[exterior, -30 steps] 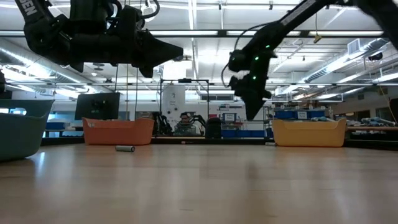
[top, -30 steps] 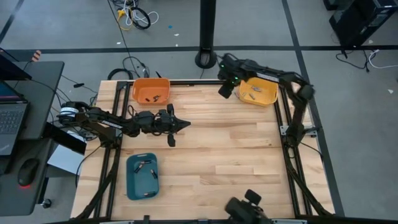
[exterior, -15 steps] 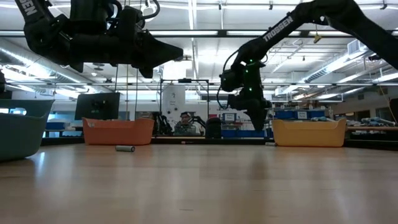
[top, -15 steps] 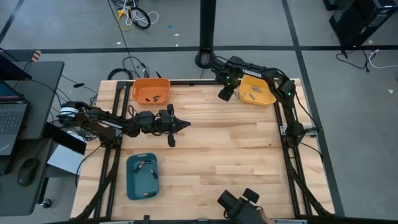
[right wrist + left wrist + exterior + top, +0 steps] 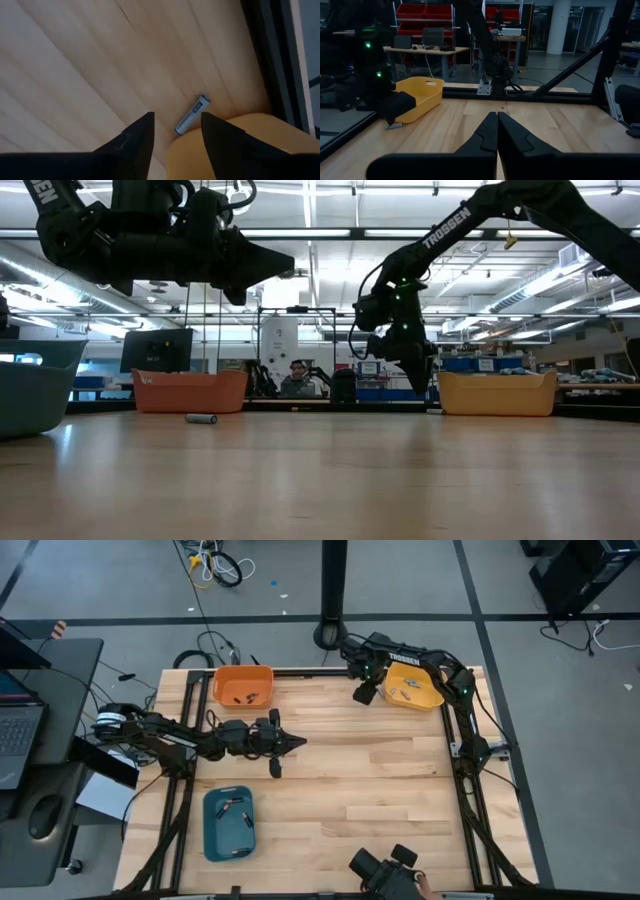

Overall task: Sort batteries
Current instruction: Put the small gray battery into the yellow bin

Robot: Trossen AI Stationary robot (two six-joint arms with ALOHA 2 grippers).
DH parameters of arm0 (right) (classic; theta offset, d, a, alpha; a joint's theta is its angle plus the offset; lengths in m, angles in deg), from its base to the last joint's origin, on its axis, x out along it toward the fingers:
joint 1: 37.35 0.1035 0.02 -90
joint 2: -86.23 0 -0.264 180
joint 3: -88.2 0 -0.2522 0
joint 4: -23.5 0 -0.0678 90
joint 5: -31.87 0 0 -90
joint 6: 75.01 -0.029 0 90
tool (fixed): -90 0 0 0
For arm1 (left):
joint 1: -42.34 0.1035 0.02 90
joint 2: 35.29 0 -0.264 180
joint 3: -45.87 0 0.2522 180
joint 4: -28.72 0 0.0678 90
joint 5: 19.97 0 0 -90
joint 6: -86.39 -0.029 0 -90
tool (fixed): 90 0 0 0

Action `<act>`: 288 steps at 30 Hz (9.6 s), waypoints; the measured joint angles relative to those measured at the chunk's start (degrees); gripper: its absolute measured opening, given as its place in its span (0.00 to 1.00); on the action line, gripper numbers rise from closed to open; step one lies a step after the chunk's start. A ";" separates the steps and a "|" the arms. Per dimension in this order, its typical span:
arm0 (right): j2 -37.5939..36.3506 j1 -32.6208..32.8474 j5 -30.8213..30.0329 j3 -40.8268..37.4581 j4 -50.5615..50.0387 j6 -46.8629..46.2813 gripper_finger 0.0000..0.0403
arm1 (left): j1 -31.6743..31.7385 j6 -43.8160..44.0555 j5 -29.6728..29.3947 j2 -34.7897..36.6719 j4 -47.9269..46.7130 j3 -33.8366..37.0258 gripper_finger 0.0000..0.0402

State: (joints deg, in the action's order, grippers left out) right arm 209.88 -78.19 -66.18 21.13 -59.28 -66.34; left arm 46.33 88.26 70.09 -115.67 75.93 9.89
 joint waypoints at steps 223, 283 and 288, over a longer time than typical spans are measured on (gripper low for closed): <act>-55.32 20.40 -2.96 -48.58 37.37 -19.56 0.26 | -0.58 -13.99 -3.87 0.31 -84.72 -16.76 0.39; -55.36 27.74 12.49 -51.57 54.34 -8.99 0.22 | -0.37 -13.49 -0.90 -4.64 -75.70 -16.52 0.02; -55.30 28.01 15.35 -58.55 62.74 -9.28 0.21 | -0.36 -13.51 -0.35 -4.37 -71.99 -15.71 0.01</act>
State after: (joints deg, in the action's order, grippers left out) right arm 154.58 -50.18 -50.82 -37.42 3.46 -75.62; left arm 45.97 74.75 69.74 -120.04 3.94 -5.82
